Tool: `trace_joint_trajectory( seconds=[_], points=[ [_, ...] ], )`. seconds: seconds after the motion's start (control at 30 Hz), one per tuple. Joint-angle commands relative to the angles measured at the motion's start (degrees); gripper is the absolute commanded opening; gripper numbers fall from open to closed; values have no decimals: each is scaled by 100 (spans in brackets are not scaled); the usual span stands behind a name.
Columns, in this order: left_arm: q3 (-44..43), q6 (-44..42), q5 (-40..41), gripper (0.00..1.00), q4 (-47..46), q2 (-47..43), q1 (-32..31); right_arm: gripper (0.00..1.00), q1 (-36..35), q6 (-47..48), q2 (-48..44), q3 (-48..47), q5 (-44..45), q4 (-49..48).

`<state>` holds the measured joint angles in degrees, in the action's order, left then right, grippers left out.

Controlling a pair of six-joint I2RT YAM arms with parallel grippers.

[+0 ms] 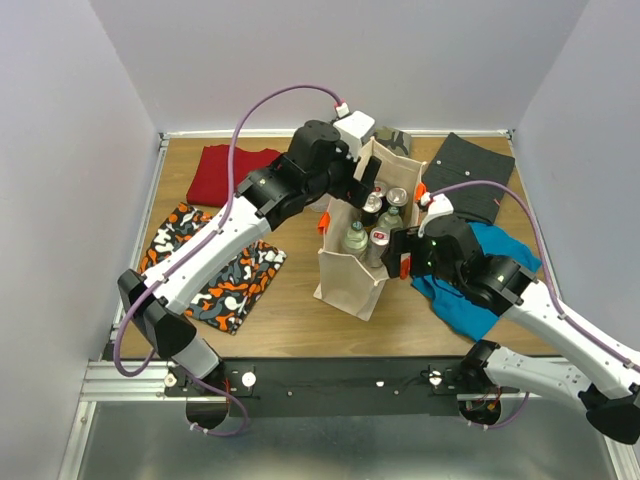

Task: Take the beverage out of the canvas bag
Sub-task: Place the drink at the center of the board, then take out the drink from the canvas bag.

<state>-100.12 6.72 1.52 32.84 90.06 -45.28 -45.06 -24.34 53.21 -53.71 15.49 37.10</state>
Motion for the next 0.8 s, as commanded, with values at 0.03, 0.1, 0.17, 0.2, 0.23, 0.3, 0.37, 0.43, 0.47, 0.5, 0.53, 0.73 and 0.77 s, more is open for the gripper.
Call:
trace_joint_trajectory(
  seconds=[0.03,0.1,0.17,0.2,0.23,0.3,0.37,0.43,0.47,0.5,0.53,0.73,0.77],
  points=[
    [203,417,383,99,161,55,-113,100,-38,-9,-127,-446,1394,113],
    [142,505,428,99,249,169,-130,100,-38,34,-135,-649,1790,200],
    [133,550,385,99,275,274,-174,100,-38,96,-170,-702,1879,192],
    [107,558,393,99,310,310,-235,100,-38,96,-179,-711,1879,192],
    [89,550,402,99,328,345,-262,100,-47,52,-197,-685,1853,183],
    [97,550,402,99,372,407,-332,100,-47,17,-267,-580,1739,192],
    [124,558,393,99,381,477,-403,100,-38,-79,-294,-526,1695,245],
    [194,602,402,99,381,521,-438,100,-38,-167,-337,-465,1695,341],
    [212,698,445,99,381,565,-473,100,-38,-168,-372,-438,1686,359],
    [220,734,602,99,407,600,-491,100,-38,-168,-390,-421,1677,377],
    [221,760,647,99,434,635,-517,100,-38,-124,-451,-403,1668,377],
    [238,892,999,99,513,855,-675,100,-38,17,-356,-456,1721,412],
    [290,910,999,99,487,829,-684,100,-38,8,-268,-491,1704,429]
  ],
)
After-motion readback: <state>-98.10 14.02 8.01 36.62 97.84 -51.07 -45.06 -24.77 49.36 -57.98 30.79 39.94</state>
